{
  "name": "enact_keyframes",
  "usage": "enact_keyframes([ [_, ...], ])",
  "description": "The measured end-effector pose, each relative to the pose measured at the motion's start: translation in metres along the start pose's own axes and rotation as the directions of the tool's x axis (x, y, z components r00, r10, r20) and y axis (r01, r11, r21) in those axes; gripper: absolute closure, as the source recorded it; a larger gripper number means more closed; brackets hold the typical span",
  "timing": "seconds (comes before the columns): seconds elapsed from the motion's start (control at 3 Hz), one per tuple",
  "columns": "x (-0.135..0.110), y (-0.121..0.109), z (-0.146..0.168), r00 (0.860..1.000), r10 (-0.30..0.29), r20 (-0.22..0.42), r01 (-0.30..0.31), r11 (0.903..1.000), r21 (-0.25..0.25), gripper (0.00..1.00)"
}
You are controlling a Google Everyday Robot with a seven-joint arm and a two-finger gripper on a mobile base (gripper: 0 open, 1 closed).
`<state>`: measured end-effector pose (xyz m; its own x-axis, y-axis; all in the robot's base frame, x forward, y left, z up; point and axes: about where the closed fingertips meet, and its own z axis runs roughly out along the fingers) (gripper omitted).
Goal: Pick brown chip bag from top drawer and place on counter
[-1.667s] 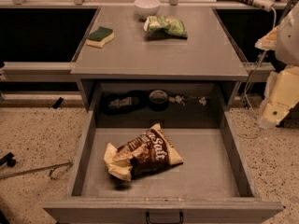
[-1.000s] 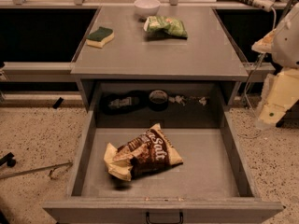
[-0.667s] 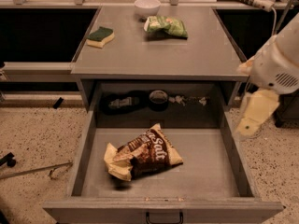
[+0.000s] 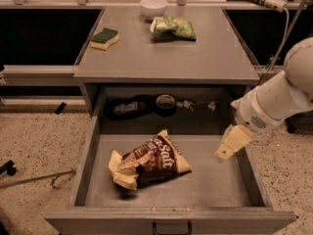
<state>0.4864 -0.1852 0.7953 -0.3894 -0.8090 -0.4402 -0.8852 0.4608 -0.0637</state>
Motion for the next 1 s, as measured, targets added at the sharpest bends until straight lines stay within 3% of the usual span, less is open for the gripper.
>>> enact_keyframes([
  [0.33,-0.008,0.002,0.049,0.994,-0.015,0.105,0.017,0.9996,-0.020,0.00],
  [0.67,-0.012,0.004,0.061,0.993,-0.021,0.112,0.025,0.9991,-0.034,0.00],
  [1.0,-0.026,0.010,0.094,0.988,-0.038,0.147,0.051,0.9949,-0.087,0.00],
])
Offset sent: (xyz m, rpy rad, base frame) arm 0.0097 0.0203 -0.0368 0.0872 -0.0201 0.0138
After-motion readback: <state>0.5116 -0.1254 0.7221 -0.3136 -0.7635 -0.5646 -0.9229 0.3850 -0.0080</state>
